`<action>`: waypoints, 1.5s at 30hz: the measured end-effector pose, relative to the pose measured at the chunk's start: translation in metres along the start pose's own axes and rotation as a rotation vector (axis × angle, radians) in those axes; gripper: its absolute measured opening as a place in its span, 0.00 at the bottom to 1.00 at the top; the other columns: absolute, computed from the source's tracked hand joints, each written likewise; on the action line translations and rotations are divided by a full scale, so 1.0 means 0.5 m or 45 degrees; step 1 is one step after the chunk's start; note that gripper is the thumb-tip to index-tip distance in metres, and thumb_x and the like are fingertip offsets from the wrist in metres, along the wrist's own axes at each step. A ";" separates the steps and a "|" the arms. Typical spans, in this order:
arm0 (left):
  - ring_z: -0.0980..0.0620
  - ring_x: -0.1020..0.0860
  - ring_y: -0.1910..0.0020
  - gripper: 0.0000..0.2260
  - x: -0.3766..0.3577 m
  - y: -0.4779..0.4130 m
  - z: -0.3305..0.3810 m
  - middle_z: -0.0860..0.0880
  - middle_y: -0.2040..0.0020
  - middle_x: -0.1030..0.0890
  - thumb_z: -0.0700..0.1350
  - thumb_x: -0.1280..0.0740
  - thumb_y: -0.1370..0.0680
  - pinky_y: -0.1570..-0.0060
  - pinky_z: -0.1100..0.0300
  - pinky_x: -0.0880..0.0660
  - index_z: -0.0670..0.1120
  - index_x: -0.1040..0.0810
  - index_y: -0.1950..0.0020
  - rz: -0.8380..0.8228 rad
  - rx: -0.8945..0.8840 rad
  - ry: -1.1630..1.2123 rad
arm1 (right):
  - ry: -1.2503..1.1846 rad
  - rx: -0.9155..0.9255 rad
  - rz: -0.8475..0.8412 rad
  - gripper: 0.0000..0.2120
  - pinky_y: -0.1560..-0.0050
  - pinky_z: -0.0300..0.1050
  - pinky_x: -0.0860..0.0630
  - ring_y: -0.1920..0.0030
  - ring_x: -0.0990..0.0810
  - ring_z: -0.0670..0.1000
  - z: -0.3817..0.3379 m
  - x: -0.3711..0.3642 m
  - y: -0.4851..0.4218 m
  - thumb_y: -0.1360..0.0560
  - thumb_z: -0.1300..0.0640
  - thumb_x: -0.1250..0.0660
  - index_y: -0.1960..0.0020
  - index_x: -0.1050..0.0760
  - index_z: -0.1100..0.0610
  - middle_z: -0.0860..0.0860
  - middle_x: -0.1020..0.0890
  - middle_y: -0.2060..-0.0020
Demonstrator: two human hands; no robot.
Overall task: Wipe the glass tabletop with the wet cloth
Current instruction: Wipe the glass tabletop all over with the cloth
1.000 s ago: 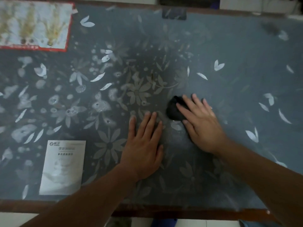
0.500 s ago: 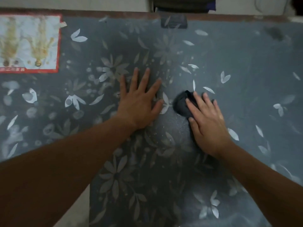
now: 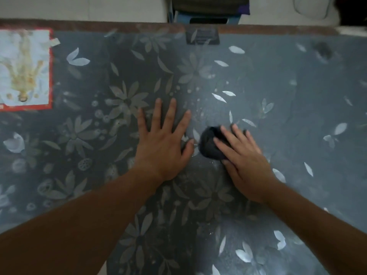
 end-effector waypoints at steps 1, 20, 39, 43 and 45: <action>0.36 0.52 0.17 0.32 0.001 0.000 0.002 0.42 0.16 0.46 0.65 0.50 0.19 0.25 0.27 0.54 0.53 0.42 0.17 0.007 -0.011 -0.002 | -0.018 -0.014 0.020 0.25 0.21 0.61 0.49 0.20 0.46 0.60 0.027 0.007 -0.010 0.19 0.53 0.47 0.22 0.38 0.52 0.54 0.40 0.20; 0.38 0.52 0.17 0.31 -0.005 0.000 -0.002 0.43 0.16 0.45 0.65 0.50 0.18 0.25 0.28 0.51 0.54 0.42 0.17 0.000 -0.009 -0.005 | -0.062 -0.385 0.232 0.27 0.21 0.58 0.55 0.19 0.50 0.59 0.183 0.119 -0.406 0.17 0.49 0.50 0.19 0.46 0.49 0.52 0.45 0.19; 0.37 0.51 0.17 0.31 -0.004 0.003 -0.003 0.42 0.16 0.44 0.65 0.51 0.18 0.25 0.27 0.48 0.53 0.40 0.17 -0.052 -0.009 -0.004 | 0.029 0.278 0.063 0.26 0.21 0.60 0.48 0.21 0.45 0.61 0.027 0.080 -0.354 0.18 0.53 0.43 0.21 0.40 0.52 0.55 0.40 0.21; 0.37 0.51 0.17 0.31 -0.008 -0.003 -0.002 0.43 0.16 0.45 0.65 0.51 0.18 0.25 0.28 0.49 0.54 0.41 0.17 -0.057 -0.007 -0.006 | -0.019 -0.131 0.155 0.26 0.21 0.59 0.54 0.19 0.51 0.60 0.073 0.126 -0.543 0.16 0.51 0.47 0.19 0.46 0.49 0.53 0.45 0.19; 0.37 0.52 0.17 0.31 -0.008 -0.003 0.000 0.43 0.16 0.45 0.65 0.49 0.18 0.25 0.28 0.49 0.54 0.41 0.17 -0.065 0.002 -0.005 | 0.016 -0.134 0.164 0.26 0.20 0.59 0.53 0.20 0.50 0.60 0.056 0.123 -0.548 0.16 0.51 0.47 0.19 0.47 0.49 0.53 0.45 0.19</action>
Point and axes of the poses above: each hand's wrist, its own y-axis away from the middle knuckle, its own x-axis out of the back of the hand, z = x × y, the point moved 7 cm from there along -y, towards the middle knuckle
